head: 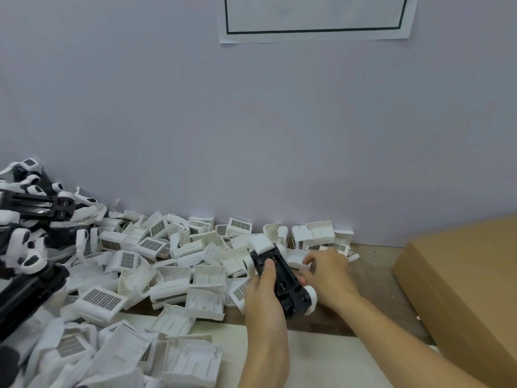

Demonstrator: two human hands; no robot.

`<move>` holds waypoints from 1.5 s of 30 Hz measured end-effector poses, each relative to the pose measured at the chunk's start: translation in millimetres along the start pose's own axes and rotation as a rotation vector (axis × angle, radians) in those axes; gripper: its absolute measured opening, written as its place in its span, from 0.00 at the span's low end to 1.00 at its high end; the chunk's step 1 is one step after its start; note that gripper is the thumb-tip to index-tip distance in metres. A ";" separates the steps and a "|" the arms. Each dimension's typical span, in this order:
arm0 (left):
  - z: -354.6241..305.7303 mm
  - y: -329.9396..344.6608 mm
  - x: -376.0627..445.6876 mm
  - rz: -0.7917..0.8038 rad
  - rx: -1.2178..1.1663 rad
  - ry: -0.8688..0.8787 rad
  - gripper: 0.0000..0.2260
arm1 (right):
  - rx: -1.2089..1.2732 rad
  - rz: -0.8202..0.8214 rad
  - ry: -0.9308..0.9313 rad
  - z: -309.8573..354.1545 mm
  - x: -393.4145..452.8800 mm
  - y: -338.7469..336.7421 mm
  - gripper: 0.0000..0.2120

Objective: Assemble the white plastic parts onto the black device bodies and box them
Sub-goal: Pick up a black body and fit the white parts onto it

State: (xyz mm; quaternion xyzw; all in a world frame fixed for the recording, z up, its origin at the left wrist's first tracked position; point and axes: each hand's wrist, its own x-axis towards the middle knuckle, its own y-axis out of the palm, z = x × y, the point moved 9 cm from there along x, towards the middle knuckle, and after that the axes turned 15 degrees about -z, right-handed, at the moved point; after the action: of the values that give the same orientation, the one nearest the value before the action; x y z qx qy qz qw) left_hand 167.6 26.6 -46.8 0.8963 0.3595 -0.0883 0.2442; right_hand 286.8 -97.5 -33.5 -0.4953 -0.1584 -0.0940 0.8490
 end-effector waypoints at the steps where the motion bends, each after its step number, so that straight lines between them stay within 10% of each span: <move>1: 1.3 0.5 0.1 0.002 -0.005 -0.009 0.16 | -0.005 -0.015 -0.020 1.9 1.7 0.8 0.08; 5: 3.5 2.2 3.6 0.009 -0.030 -0.029 0.15 | 0.170 -0.090 -0.018 8.6 0.1 -14.9 0.02; 15: -2.0 3.1 -3.1 0.021 0.008 0.068 0.08 | 0.413 -0.289 -0.105 3.1 -78.0 -101.1 0.30; 19: -13.9 12.5 -11.3 0.142 0.049 0.234 0.05 | 0.367 -0.129 -0.151 1.9 -88.9 -105.0 0.37; 25: -16.5 31.1 -30.2 0.305 0.238 0.495 0.06 | 0.673 -0.103 -0.017 -2.3 -83.1 -114.2 0.30; 32: -1.1 34.0 -31.9 0.326 0.274 0.361 0.15 | 0.795 -0.363 0.107 2.1 -83.7 -106.5 0.14; 45: -6.1 35.8 -38.4 0.387 0.144 0.282 0.28 | 0.877 -0.207 -0.010 17.7 -86.7 -106.5 0.08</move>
State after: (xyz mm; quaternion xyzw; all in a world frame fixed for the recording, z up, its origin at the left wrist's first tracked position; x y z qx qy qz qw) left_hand 164.2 -15.7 -15.3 0.9670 0.2044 0.0608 0.1392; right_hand 169.3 -134.2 29.6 -0.0706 -0.2359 -0.1000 0.9640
